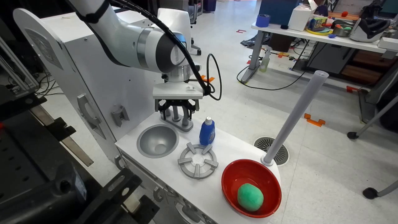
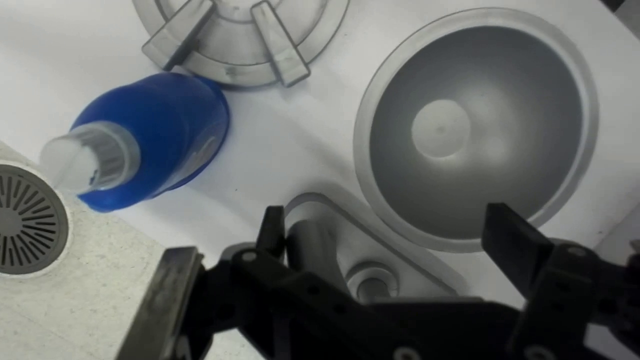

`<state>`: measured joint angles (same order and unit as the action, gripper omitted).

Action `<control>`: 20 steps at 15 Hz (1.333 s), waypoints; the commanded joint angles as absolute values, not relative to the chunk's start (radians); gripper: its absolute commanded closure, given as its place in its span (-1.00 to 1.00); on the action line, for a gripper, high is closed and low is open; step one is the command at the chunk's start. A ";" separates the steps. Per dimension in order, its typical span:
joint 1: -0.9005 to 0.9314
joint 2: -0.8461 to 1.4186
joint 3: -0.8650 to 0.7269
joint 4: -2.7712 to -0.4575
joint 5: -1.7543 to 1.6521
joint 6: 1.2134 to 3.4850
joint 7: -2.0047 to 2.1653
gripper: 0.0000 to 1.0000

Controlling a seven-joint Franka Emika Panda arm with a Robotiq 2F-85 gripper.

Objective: Move the the right tap faucet

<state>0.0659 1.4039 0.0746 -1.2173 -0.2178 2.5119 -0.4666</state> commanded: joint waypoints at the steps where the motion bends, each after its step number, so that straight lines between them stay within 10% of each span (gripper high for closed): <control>1: 0.033 1.270 0.134 -1.444 -0.200 2.511 -0.492 -1.00; 20: 0.065 0.949 0.043 -1.818 -0.162 2.532 -0.107 -1.00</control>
